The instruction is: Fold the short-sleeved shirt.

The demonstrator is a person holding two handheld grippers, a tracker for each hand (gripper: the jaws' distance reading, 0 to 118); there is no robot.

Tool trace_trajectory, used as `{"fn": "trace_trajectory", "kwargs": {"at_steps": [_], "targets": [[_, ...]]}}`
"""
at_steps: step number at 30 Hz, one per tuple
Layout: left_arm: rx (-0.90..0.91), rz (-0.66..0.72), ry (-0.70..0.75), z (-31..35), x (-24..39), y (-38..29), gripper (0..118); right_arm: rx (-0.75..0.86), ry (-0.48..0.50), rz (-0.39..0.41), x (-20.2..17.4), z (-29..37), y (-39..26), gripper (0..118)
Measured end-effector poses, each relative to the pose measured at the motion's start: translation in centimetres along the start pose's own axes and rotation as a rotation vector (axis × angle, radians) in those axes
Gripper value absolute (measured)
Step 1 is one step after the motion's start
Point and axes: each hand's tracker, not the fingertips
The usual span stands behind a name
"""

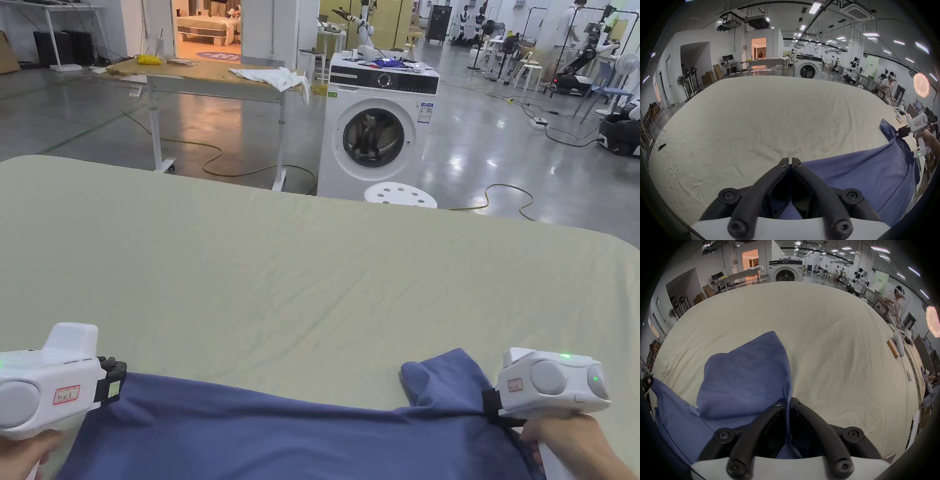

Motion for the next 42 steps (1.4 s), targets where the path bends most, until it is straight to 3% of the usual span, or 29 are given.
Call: {"fn": "trace_trajectory", "kwargs": {"at_steps": [6, 11, 22, 31, 35, 42], "targets": [[0.024, 0.012, -0.008, 1.4, -0.1, 0.1, 0, 0.126, 0.025, -0.035, 0.0, 4.8, -0.8, 0], [0.077, 0.012, -0.023, 4.3, -1.1, 0.4, 0, 0.227, 0.039, 0.007, 0.2, 11.8, -2.8, 0], [0.156, 0.022, -0.072, 12.3, -3.2, -4.3, 0, 0.323, 0.069, 0.004, 1.1, 22.5, -12.8, 0], [0.053, 0.044, -0.109, 14.6, -5.3, -11.6, 0, 0.222, 0.049, 0.034, 0.5, 23.5, -21.9, 0], [-0.008, 0.031, -0.106, 14.9, -5.0, -14.4, 0, 0.122, -0.004, 0.088, -0.5, 22.8, -25.1, 0], [-0.167, -0.032, -0.059, 11.9, -4.6, -17.5, 0, 0.026, -0.008, 0.06, -0.4, 18.0, -27.7, 0]]}}
